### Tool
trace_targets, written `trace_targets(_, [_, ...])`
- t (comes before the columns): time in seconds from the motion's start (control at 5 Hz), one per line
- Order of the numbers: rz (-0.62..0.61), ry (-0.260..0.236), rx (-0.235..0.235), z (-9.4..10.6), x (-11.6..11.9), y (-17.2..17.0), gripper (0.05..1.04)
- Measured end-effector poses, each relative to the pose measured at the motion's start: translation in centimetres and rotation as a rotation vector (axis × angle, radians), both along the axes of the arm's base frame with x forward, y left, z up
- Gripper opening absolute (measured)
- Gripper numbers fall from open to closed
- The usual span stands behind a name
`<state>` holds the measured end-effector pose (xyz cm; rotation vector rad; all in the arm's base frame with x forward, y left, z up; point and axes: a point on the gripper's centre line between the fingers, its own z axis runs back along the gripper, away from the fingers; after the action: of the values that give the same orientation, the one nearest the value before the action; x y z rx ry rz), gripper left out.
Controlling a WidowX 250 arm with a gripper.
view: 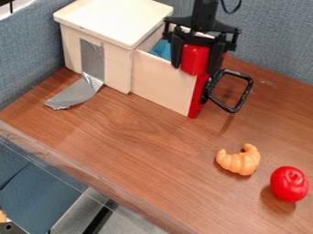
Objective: Take the red thing and placed it inside the drawer
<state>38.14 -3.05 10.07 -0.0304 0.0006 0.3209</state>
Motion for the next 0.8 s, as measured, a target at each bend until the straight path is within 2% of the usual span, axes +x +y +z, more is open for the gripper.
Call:
trace_targets(0.2, [0.022,0.000,0.006,-0.2,1.9,1.1,0.789])
trace_targets(0.6, [0.038,0.013,0.003,-0.6,3.4,2.6,0.789])
trace_targets(0.8, [0.046,0.011,0.018,-0.7,3.5,3.2,0.858])
